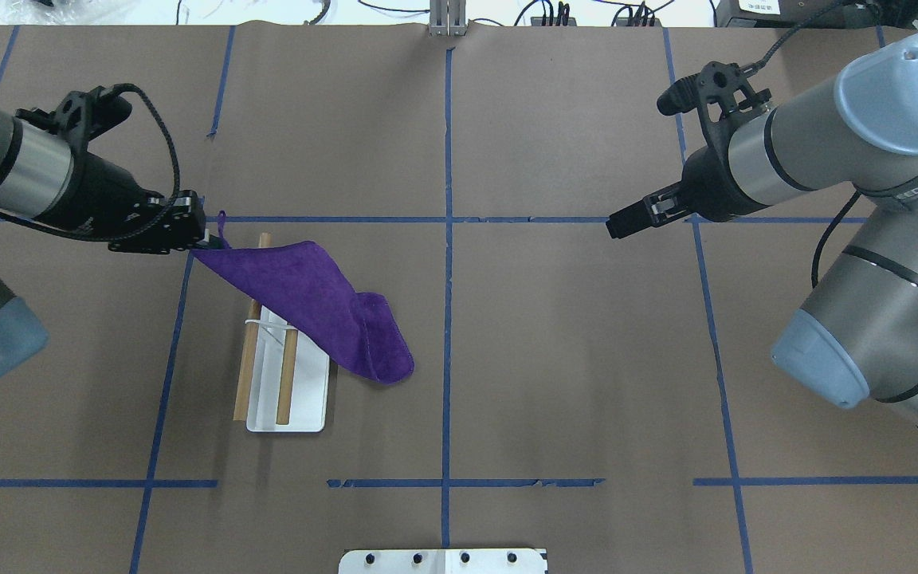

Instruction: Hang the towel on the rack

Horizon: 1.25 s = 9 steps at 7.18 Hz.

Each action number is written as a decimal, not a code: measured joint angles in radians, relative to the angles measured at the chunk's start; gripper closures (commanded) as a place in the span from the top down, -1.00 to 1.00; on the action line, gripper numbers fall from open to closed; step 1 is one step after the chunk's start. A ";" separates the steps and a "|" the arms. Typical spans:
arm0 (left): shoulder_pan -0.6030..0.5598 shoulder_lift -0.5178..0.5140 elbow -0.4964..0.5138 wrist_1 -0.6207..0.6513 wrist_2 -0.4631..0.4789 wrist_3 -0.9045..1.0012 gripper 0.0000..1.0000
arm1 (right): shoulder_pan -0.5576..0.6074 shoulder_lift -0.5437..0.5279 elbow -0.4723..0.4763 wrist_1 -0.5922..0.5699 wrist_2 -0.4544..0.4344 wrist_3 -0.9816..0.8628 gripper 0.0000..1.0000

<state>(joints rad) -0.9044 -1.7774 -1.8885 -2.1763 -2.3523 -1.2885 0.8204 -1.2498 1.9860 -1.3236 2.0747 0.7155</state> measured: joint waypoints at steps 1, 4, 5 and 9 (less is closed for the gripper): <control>-0.029 0.055 0.000 -0.011 -0.003 0.080 -1.00 | 0.011 -0.016 -0.011 0.000 0.002 0.015 1.00; -0.060 0.127 0.004 -0.035 -0.021 0.152 -1.00 | 0.027 -0.040 -0.019 0.000 0.002 0.025 1.00; -0.061 0.137 0.009 -0.040 -0.023 0.158 -1.00 | 0.029 -0.043 -0.019 0.000 0.002 0.027 1.00; -0.063 0.146 0.054 -0.043 -0.015 0.195 1.00 | 0.049 -0.070 -0.019 0.000 0.012 0.028 1.00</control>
<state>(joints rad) -0.9678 -1.6310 -1.8340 -2.2192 -2.3675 -1.0940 0.8692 -1.3194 1.9666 -1.3238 2.0864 0.7436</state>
